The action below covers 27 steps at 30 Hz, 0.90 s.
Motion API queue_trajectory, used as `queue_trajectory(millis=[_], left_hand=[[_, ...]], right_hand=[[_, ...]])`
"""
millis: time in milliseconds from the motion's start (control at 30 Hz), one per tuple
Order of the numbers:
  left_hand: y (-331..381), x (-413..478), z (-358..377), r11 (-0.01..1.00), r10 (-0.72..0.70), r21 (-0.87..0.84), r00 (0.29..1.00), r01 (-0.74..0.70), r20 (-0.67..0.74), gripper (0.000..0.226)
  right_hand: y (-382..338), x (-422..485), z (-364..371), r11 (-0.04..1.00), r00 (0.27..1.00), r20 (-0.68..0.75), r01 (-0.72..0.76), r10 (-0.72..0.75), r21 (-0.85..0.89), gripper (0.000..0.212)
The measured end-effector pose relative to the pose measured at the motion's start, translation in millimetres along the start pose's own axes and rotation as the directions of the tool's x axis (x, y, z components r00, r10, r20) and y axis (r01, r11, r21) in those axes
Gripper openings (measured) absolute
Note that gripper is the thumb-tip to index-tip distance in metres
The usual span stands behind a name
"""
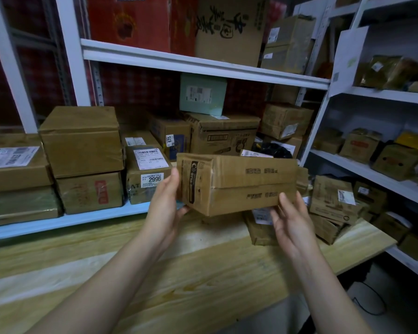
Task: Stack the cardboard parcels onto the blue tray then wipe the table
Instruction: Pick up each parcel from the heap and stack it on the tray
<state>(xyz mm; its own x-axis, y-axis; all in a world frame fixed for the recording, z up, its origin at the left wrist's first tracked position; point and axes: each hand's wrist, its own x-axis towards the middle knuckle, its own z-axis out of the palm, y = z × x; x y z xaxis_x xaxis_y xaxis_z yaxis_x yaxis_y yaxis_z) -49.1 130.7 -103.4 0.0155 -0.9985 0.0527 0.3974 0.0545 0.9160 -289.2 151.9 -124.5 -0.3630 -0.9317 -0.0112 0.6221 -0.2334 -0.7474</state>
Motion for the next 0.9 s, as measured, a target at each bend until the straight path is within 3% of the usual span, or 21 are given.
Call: queue_trajectory(millis=[167, 500, 600, 800, 900], left_hand=[[-1.5, 0.6, 1.3, 0.996, -0.084, -0.004, 0.993, 0.084, -0.08, 0.052], [1.6, -3.8, -0.9, 0.996, -0.094, 0.003, 0.995, 0.094, -0.021, 0.044], [-2.1, -2.7, 0.5, 0.994, -0.106, -0.021, 0.993, 0.105, -0.054, 0.065], [-2.8, -5.6, 3.8, 1.0, -0.007, 0.005, 0.996, 0.007, -0.093, 0.055], [-1.8, -5.9, 4.0, 0.999, 0.049, 0.015, 0.994, -0.047, -0.095, 0.054]], right_hand=[[0.4, -2.4, 4.1, 0.997, 1.0, -0.009, -0.006, 0.006, 0.075, 0.044], [-1.4, -10.7, 14.0, 0.999, 0.995, 0.1, -0.027, 0.028, -0.019, 0.034], [-0.4, -10.6, 19.2, 0.998, 0.988, 0.143, -0.056, 0.059, -0.028, 0.046], [3.7, -10.4, 22.3, 0.983, 0.967, 0.199, -0.139, 0.16, -0.117, 0.057], [5.2, -12.2, 23.8, 0.982, 0.958, 0.226, -0.157, 0.177, -0.106, 0.051]])
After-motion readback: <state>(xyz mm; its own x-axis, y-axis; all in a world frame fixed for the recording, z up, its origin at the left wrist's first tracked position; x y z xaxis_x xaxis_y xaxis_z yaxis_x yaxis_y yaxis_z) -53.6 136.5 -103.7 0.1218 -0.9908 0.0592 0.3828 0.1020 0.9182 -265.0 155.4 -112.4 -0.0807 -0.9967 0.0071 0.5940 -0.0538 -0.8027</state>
